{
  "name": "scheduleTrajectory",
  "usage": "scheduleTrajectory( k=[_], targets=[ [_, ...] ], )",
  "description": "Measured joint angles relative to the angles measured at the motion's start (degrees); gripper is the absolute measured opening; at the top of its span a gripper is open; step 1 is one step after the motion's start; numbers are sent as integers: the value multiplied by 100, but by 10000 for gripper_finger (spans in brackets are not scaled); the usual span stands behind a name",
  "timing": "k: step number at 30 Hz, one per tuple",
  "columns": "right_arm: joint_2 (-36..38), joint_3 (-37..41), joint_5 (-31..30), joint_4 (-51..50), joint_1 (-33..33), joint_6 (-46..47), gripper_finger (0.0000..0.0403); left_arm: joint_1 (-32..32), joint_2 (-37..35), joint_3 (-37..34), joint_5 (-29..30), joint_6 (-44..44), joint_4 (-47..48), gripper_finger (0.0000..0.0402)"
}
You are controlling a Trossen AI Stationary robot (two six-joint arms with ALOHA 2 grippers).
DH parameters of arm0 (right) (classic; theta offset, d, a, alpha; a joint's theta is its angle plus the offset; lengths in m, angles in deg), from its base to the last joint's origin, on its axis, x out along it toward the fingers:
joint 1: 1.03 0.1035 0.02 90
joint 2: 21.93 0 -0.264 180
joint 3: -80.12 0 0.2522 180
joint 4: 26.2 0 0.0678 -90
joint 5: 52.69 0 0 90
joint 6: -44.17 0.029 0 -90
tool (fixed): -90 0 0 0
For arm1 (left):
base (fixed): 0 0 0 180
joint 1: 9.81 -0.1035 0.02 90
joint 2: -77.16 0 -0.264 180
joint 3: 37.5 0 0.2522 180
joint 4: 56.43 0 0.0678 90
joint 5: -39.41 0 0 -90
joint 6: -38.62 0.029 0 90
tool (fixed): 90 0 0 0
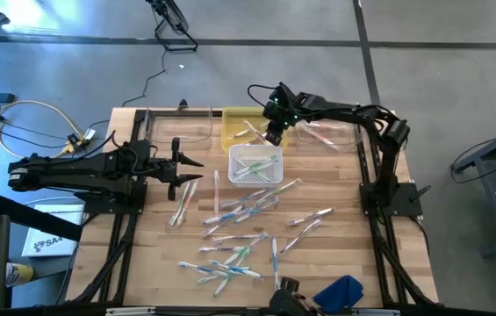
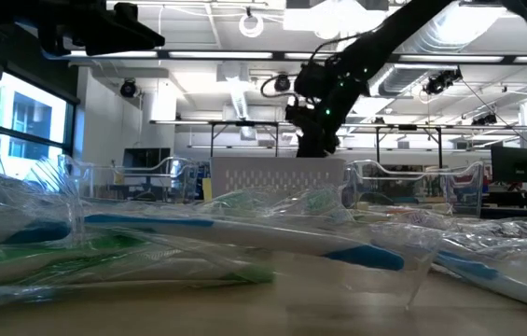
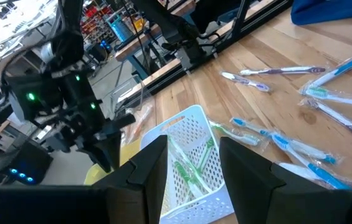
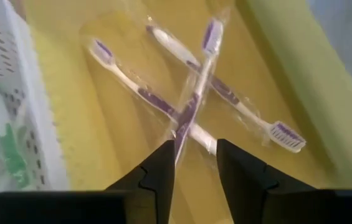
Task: Pick & Place Toothbrushes
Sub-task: Put the purple toothbrush into the yellow bin
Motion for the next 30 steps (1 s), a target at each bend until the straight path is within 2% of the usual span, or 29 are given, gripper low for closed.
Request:
scheduleTrajectory(
  k=[3, 7, 12, 16, 20, 30],
  targets=[
    [273, 0, 13, 6, 78, -4, 107, 1, 0, 0, 1, -13, 1, 141],
    [712, 0, 115, -59, 242, -82, 79, 0, 1, 0, 0, -14, 3, 141],
    [1174, -4, 547, -271, 459, -217, 34, 1, 0, 0, 0, -12, 3, 141],
    [1396, 86, 1188, -691, 563, -556, 7, 2, -2, 0, 0, -12, 13, 141],
    [1693, 490, 1531, -829, 668, -501, 3, 1, -2, 0, 1, -11, 40, 141],
    [2507, 2050, 1233, -29, 1048, 339, 3, 0, -2, 0, 0, -5, 40, 141]
  ],
)
